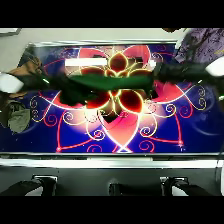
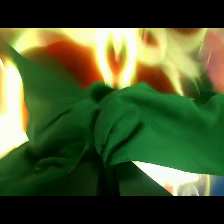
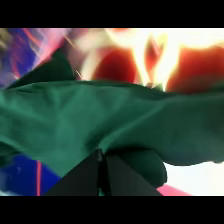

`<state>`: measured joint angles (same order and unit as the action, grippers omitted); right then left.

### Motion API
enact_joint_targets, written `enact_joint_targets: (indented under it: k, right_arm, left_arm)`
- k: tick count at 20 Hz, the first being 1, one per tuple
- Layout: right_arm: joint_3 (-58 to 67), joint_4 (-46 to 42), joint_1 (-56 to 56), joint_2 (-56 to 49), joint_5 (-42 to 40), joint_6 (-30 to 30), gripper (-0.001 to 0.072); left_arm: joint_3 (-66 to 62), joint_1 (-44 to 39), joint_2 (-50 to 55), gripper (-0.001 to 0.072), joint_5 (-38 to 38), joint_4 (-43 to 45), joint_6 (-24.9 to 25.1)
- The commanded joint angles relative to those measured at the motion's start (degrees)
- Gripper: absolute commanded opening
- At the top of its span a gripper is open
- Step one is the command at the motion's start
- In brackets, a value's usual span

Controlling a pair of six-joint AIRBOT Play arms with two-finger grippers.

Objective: Fold the clothes and pants, and hang the long-sleeved shirts on hangers.

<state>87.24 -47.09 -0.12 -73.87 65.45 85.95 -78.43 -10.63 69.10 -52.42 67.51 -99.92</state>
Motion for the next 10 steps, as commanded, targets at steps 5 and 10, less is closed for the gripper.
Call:
enact_joint_targets:
  k: [5,10]
  right_arm:
    - [19.2,-6.4,0.0,14.0,8.0,-0.7,0.0029]
    - [19.2,-10.4,0.0,25.3,13.8,2.8,0.0029]
  left_arm:
    - [-18.8,2.3,-16.6,0.0017,-7.0,13.6,-1.7]
    - [-18.8,2.3,-25.3,0.0017,-14.0,13.6,-4.5]
